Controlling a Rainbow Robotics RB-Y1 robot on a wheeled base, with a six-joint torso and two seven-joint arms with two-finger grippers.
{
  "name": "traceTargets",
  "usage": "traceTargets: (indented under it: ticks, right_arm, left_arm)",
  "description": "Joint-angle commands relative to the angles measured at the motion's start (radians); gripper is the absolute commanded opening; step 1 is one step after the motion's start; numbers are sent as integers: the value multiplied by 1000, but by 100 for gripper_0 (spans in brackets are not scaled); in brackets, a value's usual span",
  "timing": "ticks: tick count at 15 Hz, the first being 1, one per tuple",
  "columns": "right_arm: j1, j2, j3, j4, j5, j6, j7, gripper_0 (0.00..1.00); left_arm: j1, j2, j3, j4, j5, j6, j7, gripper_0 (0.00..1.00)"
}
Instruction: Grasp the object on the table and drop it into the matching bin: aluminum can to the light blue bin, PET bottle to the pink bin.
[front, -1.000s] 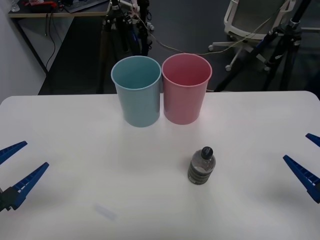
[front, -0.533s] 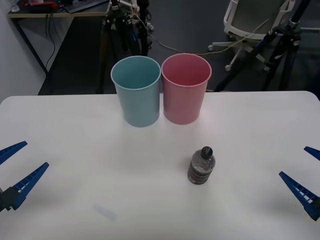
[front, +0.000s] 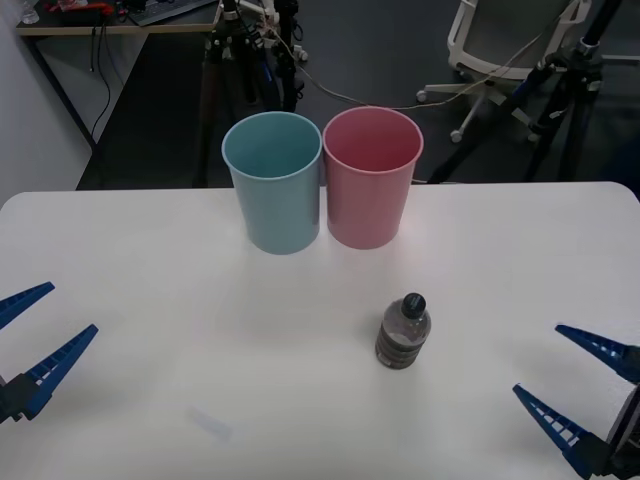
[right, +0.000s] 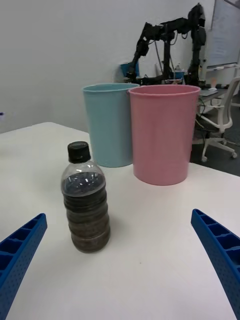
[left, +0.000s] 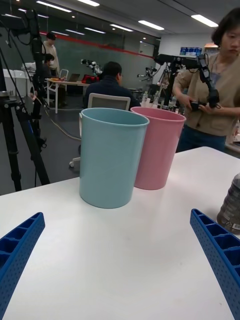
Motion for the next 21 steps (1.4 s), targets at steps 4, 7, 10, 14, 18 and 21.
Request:
traceTargets:
  ticks: [4,7,10,14,18,21]
  right_arm:
    - [-92,-6,160,129,17,-11,134,100]
    - [-155,-6,255,196,-14,45,217,100]
    - [-230,-2,315,264,-28,70,241,100]
    - [-297,53,335,331,3,76,251,100]
    - [-362,129,335,386,41,81,254,100]
    - [-379,144,341,390,41,118,255,100]
  left_arm:
    - [0,0,0,0,0,0,0,100]
    - [0,0,0,0,0,0,0,100]
    - [0,0,0,0,0,0,0,100]
    - [0,0,0,0,0,0,0,100]
    - [0,0,0,0,0,0,0,100]
    - [0,0,0,0,0,0,0,100]
